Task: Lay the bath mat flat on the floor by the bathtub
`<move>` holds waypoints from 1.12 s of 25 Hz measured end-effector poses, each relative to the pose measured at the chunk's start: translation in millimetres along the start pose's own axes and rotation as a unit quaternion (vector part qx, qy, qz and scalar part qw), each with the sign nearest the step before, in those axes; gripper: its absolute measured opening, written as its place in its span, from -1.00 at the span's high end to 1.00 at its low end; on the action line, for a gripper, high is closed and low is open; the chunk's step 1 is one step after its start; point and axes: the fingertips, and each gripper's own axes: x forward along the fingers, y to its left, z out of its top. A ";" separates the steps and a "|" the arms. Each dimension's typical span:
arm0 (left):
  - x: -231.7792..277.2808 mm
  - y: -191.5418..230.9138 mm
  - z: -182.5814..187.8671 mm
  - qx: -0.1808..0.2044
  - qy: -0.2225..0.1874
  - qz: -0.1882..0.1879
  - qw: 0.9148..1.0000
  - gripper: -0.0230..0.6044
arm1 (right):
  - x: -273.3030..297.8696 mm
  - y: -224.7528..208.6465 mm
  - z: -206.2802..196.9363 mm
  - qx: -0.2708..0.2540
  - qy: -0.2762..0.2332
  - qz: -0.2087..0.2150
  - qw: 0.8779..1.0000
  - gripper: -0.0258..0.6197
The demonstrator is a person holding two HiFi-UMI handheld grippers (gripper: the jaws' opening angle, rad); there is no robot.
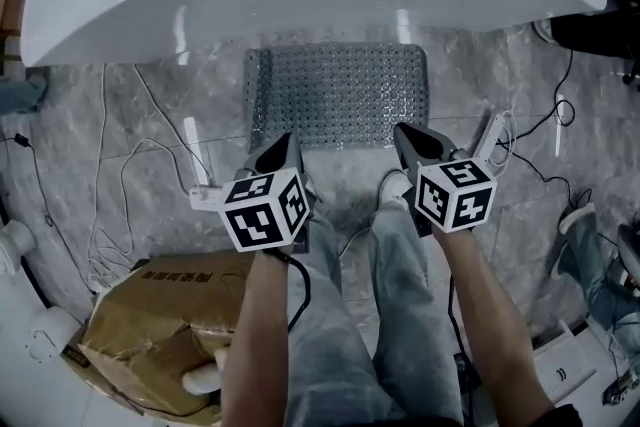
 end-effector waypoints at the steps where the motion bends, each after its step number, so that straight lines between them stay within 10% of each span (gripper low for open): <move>1: -6.9 -1.4 9.0 0.001 -0.007 0.002 1.000 0.92 | -7.5 0.4 12.0 0.009 -0.015 -0.004 1.000 0.91; 28: -216.3 -121.2 165.8 0.019 -0.180 -0.012 0.983 0.92 | -198.6 114.7 204.3 0.005 -0.207 0.051 0.977 0.91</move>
